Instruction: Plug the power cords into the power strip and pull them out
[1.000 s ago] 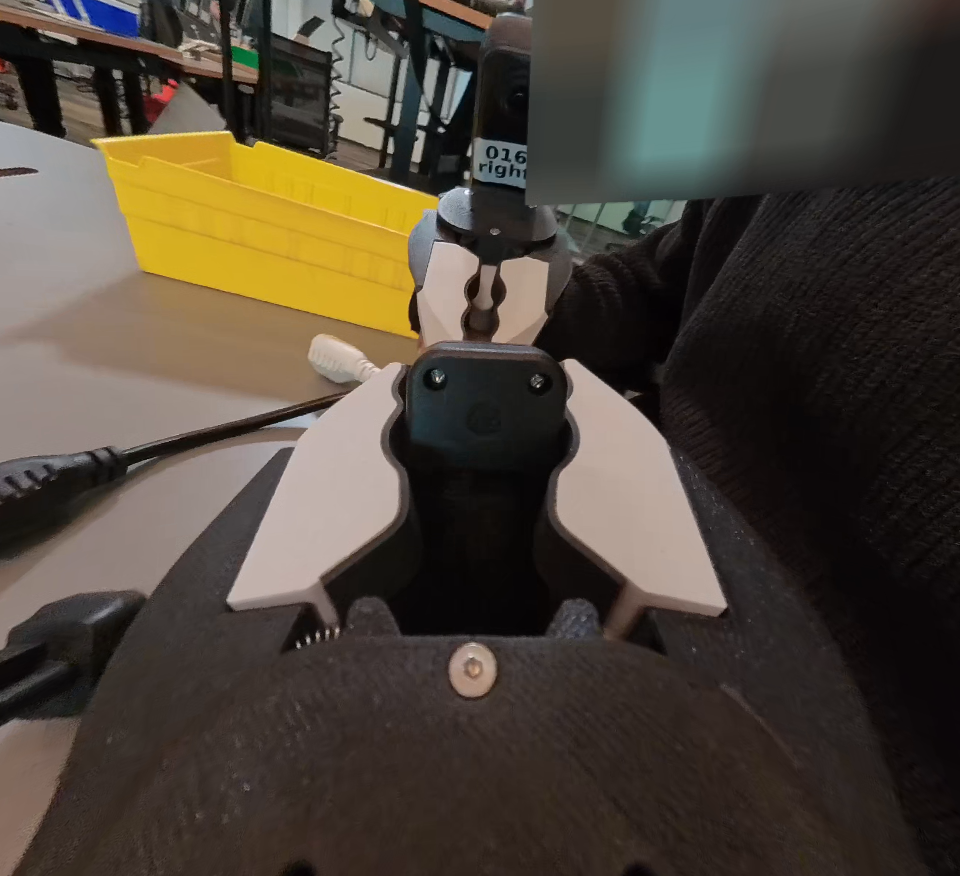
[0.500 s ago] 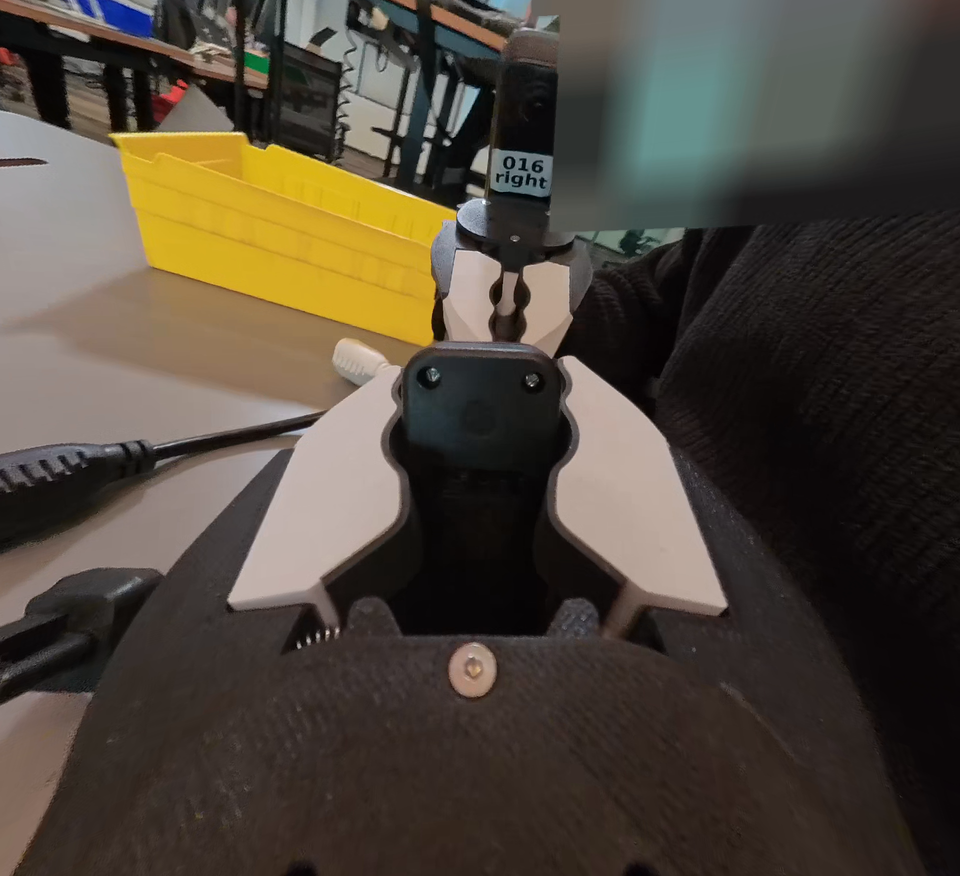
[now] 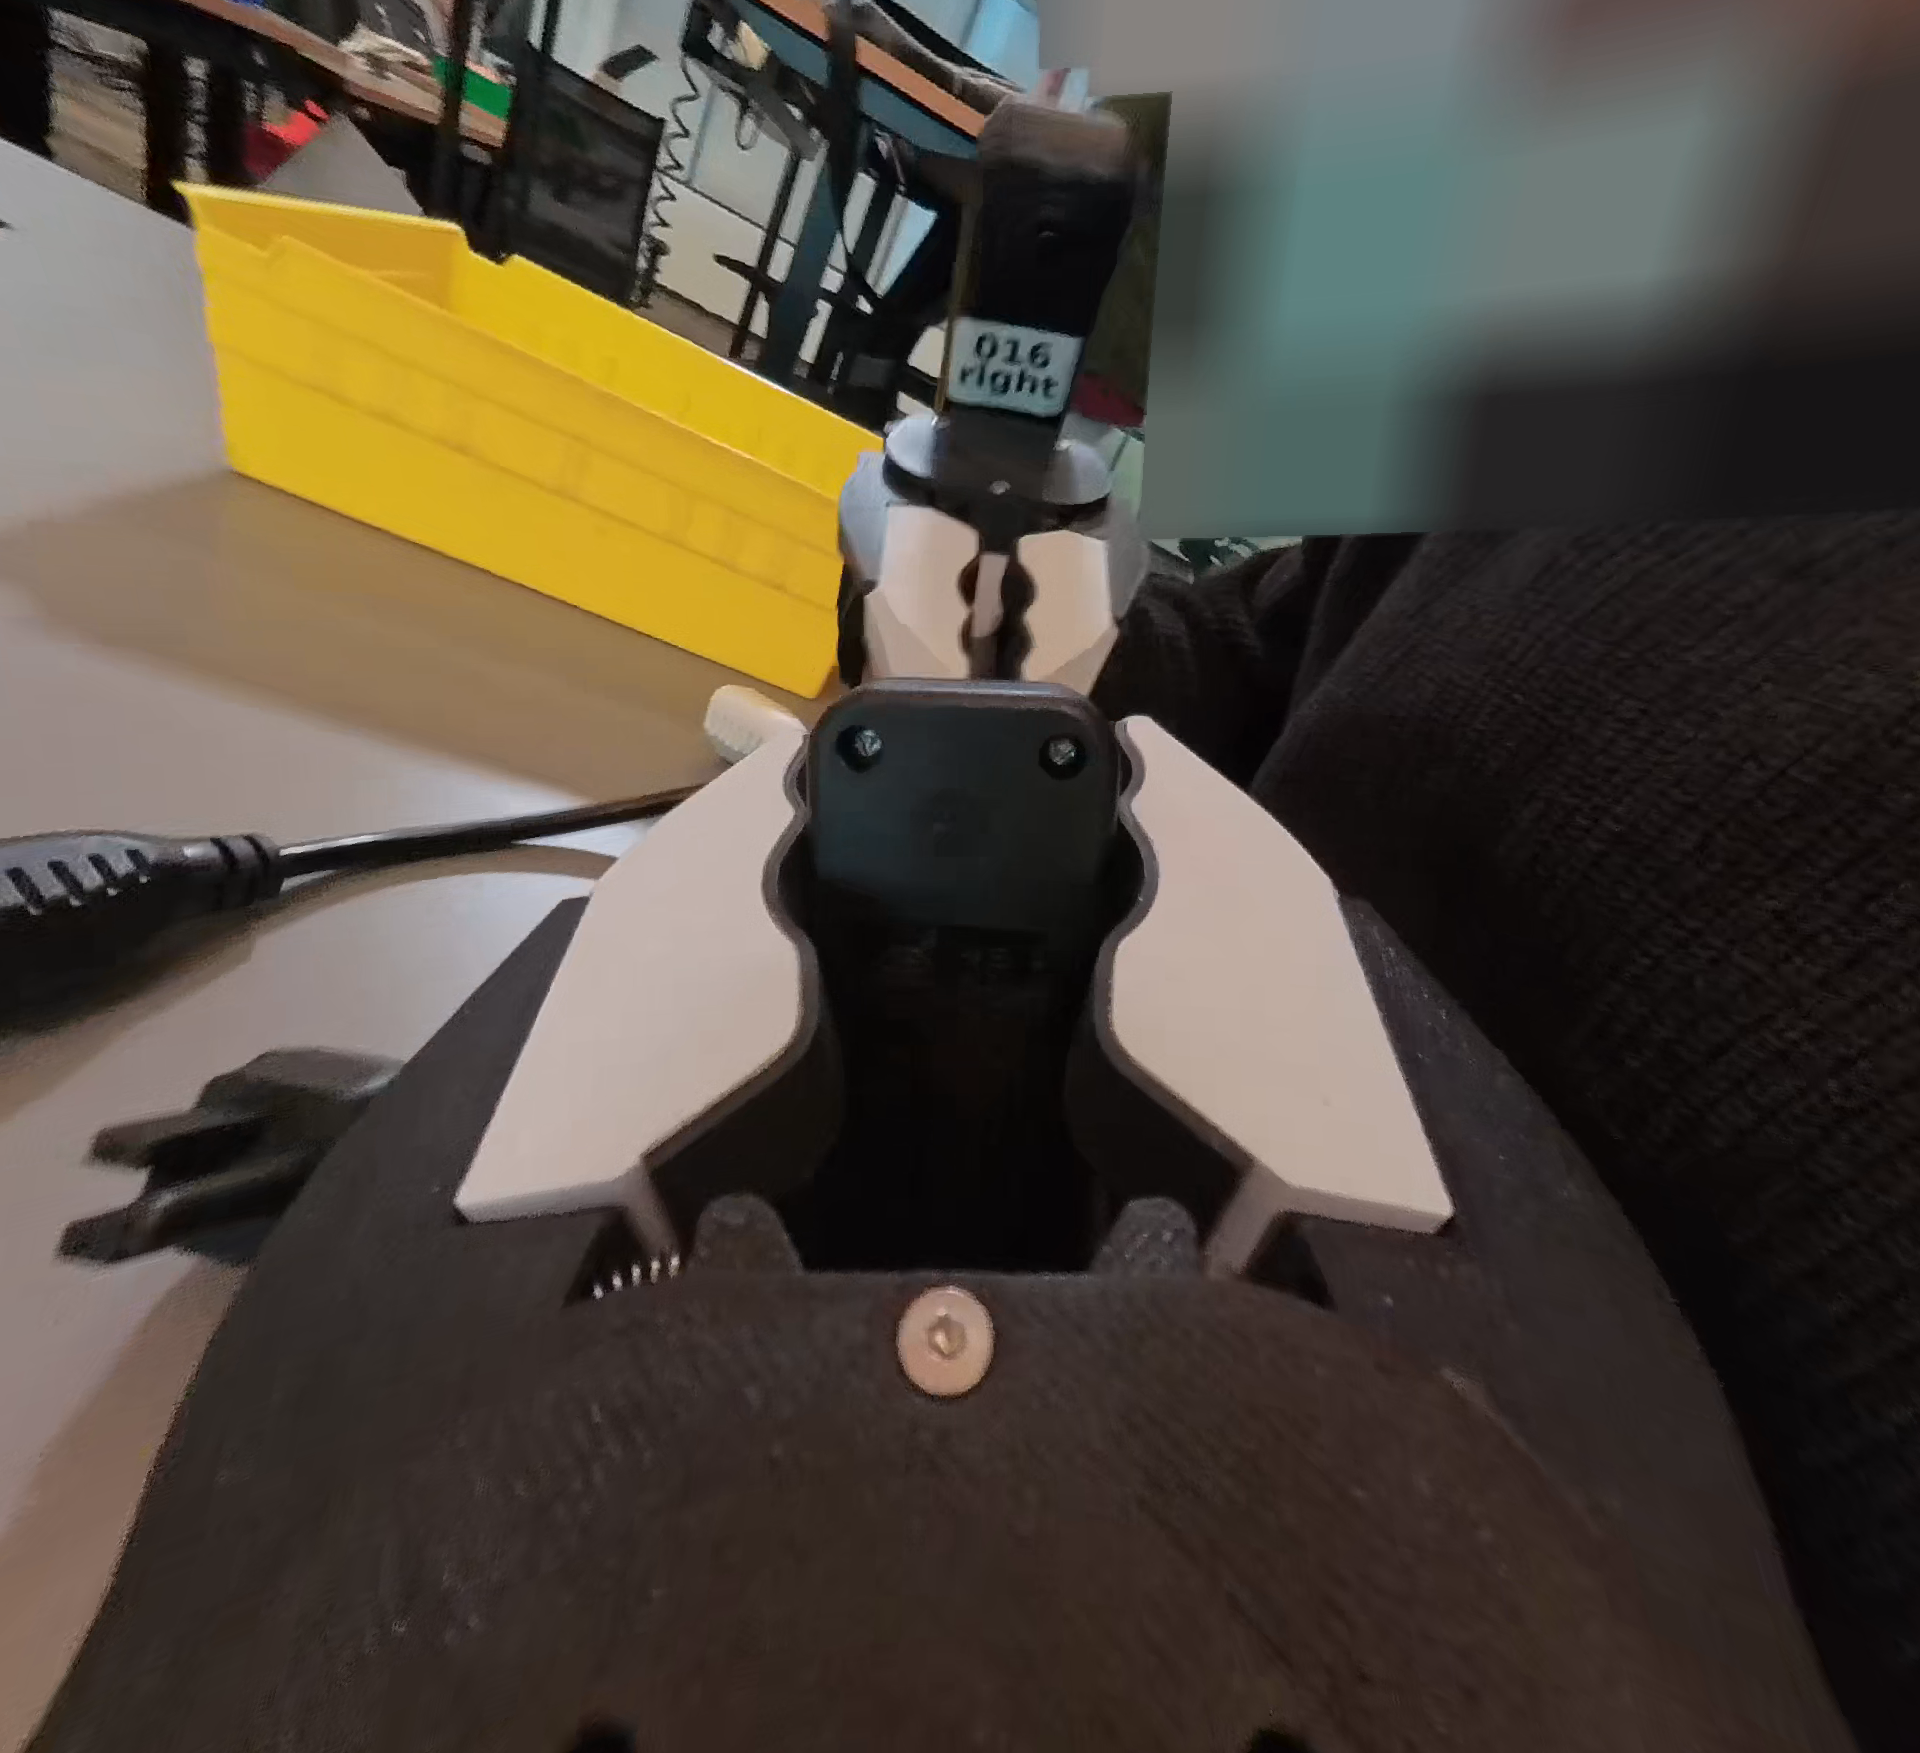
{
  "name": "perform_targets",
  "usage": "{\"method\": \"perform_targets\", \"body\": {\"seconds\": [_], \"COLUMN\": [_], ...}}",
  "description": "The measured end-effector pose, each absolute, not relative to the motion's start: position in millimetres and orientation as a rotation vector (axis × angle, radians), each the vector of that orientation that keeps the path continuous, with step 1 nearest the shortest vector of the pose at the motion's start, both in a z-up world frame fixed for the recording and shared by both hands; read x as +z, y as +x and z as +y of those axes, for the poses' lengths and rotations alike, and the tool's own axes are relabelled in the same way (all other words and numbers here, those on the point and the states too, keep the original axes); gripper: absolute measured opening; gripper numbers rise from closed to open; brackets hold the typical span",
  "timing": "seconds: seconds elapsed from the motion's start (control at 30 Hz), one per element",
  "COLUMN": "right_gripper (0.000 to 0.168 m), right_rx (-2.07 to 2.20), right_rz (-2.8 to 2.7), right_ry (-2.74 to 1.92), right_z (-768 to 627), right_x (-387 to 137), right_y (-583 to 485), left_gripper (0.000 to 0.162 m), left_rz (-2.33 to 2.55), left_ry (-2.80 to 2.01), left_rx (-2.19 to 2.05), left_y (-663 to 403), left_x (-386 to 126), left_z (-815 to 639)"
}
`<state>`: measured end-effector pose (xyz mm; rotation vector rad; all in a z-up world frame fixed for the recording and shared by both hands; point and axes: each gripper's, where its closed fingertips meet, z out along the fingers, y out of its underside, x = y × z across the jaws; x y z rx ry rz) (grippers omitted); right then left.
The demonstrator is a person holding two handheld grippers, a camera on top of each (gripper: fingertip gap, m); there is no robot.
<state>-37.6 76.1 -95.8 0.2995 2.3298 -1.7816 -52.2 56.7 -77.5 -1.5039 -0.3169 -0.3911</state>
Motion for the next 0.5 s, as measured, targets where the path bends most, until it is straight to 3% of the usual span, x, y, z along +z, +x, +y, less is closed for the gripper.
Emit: {"method": "perform_targets", "body": {"seconds": [0.3,0.5], "right_gripper": [0.009,0.010], "right_rx": [-1.755,-1.767], "right_rz": [2.267,2.240], "right_ry": [0.233,0.480], "right_z": [74.4,77.4], "right_x": [-94.1,-101.9], "right_y": [-24.0,-49.9], "left_gripper": [0.054,0.052], "left_rz": [-0.269,-0.349], "left_ry": [-1.522,-1.531], "left_rx": [-0.374,-0.319], "left_y": [-45.9,-57.6], "left_x": [-78.2,-80.4], "left_z": [55.1,54.2]}}
